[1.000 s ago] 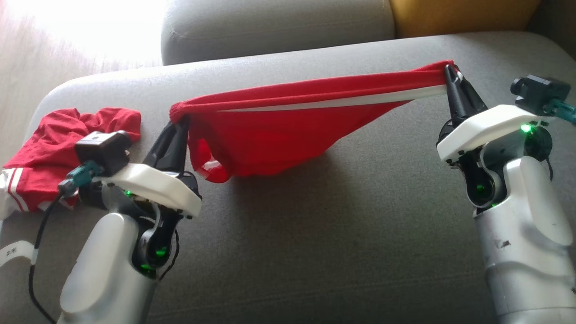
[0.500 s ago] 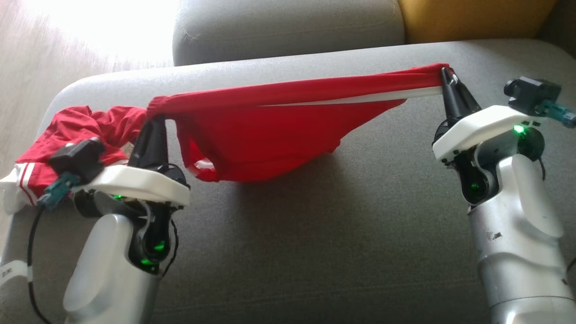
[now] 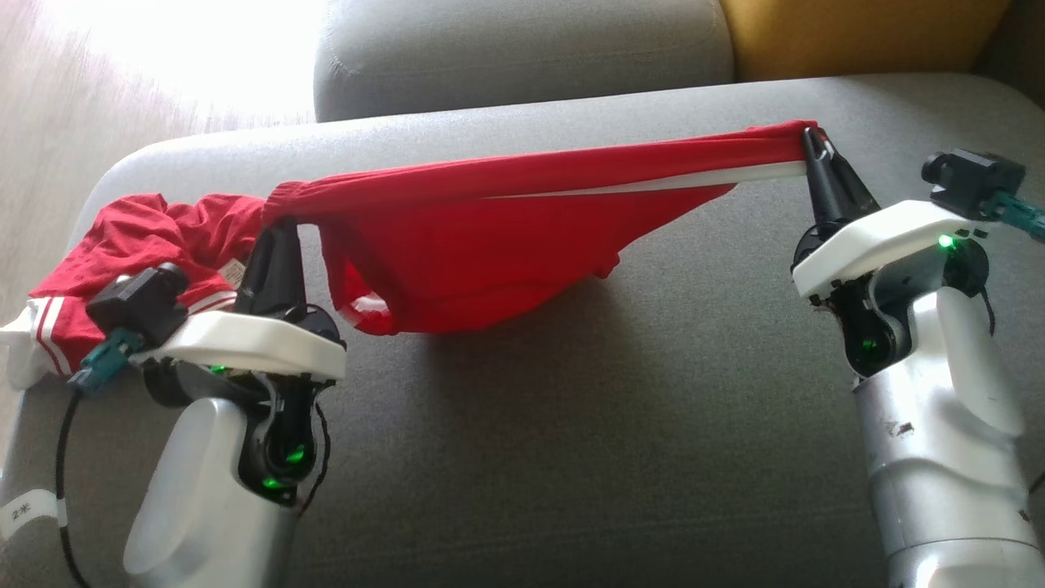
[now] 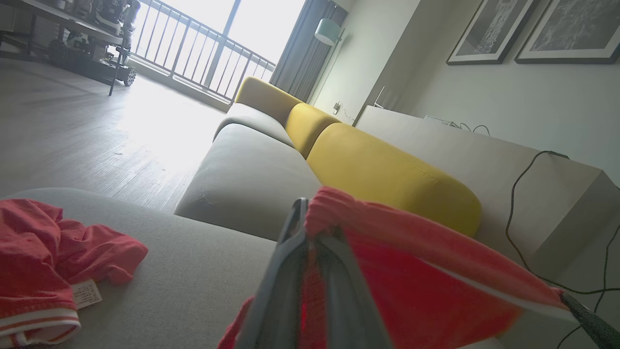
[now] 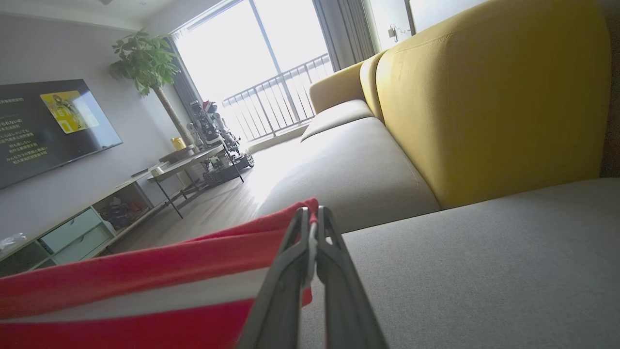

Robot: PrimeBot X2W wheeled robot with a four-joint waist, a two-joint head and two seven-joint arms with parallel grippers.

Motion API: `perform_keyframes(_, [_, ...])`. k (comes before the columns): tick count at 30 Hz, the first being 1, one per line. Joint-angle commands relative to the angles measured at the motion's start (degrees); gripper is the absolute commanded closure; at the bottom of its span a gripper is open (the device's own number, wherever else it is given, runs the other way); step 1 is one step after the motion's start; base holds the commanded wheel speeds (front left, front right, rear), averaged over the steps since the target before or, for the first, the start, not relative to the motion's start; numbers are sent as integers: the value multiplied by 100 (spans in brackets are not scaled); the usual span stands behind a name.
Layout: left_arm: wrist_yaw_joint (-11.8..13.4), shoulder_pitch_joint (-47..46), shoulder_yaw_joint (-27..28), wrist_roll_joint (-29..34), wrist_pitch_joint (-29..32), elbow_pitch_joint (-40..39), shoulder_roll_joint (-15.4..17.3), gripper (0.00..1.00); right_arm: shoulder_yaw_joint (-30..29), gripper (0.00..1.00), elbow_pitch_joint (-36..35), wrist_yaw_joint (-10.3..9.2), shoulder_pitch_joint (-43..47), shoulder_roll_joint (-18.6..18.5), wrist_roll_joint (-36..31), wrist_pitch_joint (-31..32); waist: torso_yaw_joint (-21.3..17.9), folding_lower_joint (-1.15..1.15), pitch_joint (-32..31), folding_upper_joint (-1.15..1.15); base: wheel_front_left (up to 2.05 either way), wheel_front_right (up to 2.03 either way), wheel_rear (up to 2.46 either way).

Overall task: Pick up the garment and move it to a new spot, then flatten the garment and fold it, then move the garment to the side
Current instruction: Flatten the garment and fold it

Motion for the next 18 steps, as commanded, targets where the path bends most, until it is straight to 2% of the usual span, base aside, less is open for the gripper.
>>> perform_keyframes(1, [159,-156,672,-84,-201,-171,279,100,-283,100,-182,-105,-233,-221,-44,-119,-6,0,-2,0,0,0,0])
perform_keyframes(12, [308,66,955,-374,-373,-358,-30,100,-522,100,-263,-105,-139,-221,202,-144,-65,0,-11,0,0,0,0])
perform_keyframes(18, [278,137,906,-375,-405,-356,-102,100,-568,100,-293,-105,-124,-221,323,-131,-112,0,35,0,0,0,0])
